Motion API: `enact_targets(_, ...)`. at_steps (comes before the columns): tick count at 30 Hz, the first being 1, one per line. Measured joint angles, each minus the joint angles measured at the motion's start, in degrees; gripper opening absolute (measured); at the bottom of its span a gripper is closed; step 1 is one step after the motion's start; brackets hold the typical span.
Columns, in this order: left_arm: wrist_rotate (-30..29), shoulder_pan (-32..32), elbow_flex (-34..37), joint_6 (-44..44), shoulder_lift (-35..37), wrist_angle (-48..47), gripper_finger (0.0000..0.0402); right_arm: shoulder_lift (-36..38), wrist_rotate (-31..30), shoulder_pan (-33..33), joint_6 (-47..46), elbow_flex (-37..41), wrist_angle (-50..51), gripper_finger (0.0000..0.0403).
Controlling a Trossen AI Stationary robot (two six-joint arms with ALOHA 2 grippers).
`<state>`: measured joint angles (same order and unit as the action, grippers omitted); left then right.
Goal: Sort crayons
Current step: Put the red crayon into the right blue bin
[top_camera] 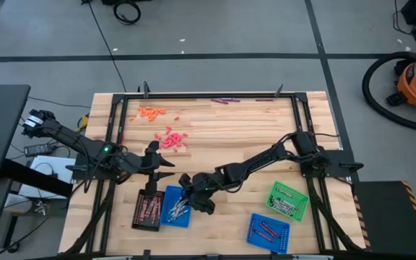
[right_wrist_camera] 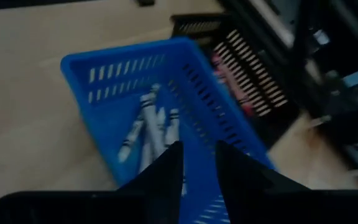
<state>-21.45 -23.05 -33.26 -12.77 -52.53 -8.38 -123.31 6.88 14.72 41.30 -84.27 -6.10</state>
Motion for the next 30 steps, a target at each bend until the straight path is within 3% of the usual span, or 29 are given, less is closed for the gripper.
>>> enact_targets(10, -1.88, 0.91, 0.02, 0.91, 0.0, -4.99, 0.0149, 6.87, -7.07, -5.62, -0.96, -0.02, 12.56, 0.0102)
enact_targets(16, -6.24, 1.61, 0.09, 12.82, 0.02, -6.15, 0.0149, 8.24, -6.39, -11.88, -5.35, -0.02, 21.93, 0.0101)
enact_targets(24, -7.8, 5.97, 0.09, 27.4, 0.17, -7.77, 0.0149, 8.29, -23.43, -17.61, -11.17, 0.0, 29.46, 0.0101)
enact_targets(27, -4.66, 7.94, 0.38, 29.01, 0.49, -7.31, 0.0149, 8.67, -30.81, -17.83, -11.13, 0.04, 30.18, 0.0101)
enact_targets(30, 0.76, 9.88, 4.33, 30.66, 1.67, 0.06, 0.0149, 9.27, -38.44, -17.69, -11.49, 0.02, 31.31, 0.0101)
